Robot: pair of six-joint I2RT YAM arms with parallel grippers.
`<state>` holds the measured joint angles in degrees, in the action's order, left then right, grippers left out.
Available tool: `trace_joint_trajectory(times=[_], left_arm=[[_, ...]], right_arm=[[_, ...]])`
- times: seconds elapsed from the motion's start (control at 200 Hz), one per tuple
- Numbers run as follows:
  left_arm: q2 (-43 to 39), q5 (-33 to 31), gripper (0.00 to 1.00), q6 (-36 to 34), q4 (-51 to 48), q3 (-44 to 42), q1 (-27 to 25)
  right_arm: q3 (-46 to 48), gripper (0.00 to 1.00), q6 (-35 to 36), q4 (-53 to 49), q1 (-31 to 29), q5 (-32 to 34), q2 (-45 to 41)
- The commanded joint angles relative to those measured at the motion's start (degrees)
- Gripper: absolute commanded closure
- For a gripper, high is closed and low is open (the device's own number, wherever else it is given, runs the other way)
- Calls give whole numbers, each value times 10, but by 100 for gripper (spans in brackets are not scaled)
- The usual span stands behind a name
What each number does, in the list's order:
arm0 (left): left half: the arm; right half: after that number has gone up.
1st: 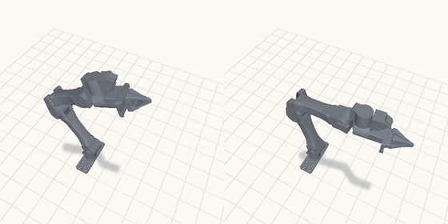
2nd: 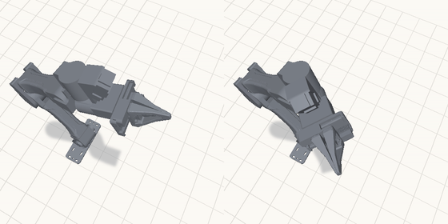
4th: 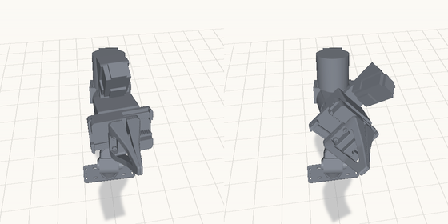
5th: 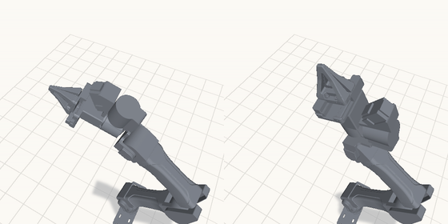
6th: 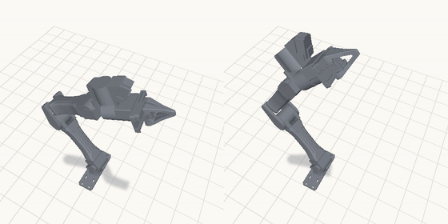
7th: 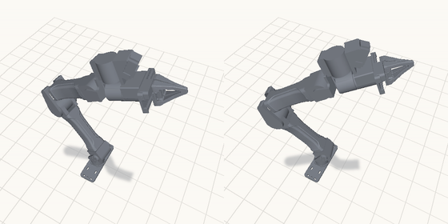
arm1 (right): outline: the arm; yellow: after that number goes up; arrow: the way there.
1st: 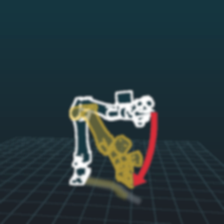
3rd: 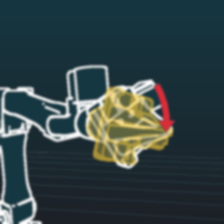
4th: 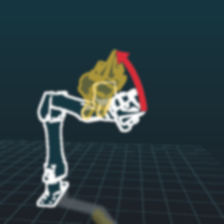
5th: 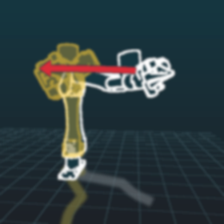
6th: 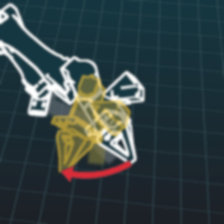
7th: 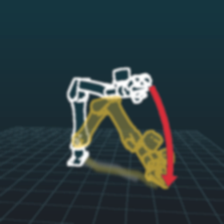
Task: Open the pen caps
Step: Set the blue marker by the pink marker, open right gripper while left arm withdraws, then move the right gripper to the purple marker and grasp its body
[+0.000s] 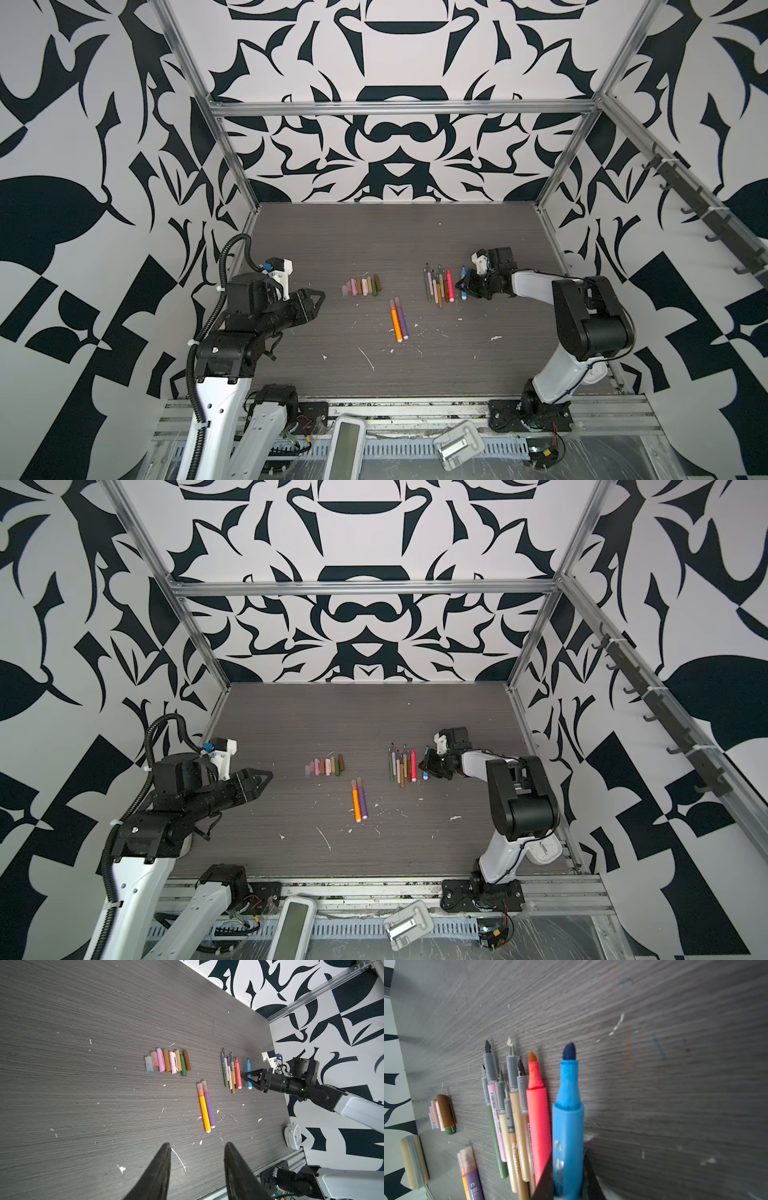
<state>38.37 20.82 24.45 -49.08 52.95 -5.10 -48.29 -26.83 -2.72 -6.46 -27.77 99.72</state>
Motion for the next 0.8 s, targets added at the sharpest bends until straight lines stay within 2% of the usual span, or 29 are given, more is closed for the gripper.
trace_joint_trajectory(times=[0.0,0.195,0.415,0.49,0.59,0.68,0.795], left_arm=[[0,6,55,0,-14,-6,3],[0,4,55,0,-13,-6,3],[0,1,55,1,-13,-6,3],[-1,0,55,1,-13,-5,2],[-5,-1,55,1,-15,-5,3],[-9,-2,55,2,-15,-5,2],[-8,-2,55,2,-15,-5,3]], right_arm=[[13,72,1,-18,3,12,13],[17,60,2,-12,4,7,10],[29,57,1,0,9,3,-5],[44,55,2,-9,11,20,-47],[70,53,-3,-60,-2,72,-166],[74,53,-10,-130,-64,135,-268],[83,57,-61,-170,-214,225,-341]])
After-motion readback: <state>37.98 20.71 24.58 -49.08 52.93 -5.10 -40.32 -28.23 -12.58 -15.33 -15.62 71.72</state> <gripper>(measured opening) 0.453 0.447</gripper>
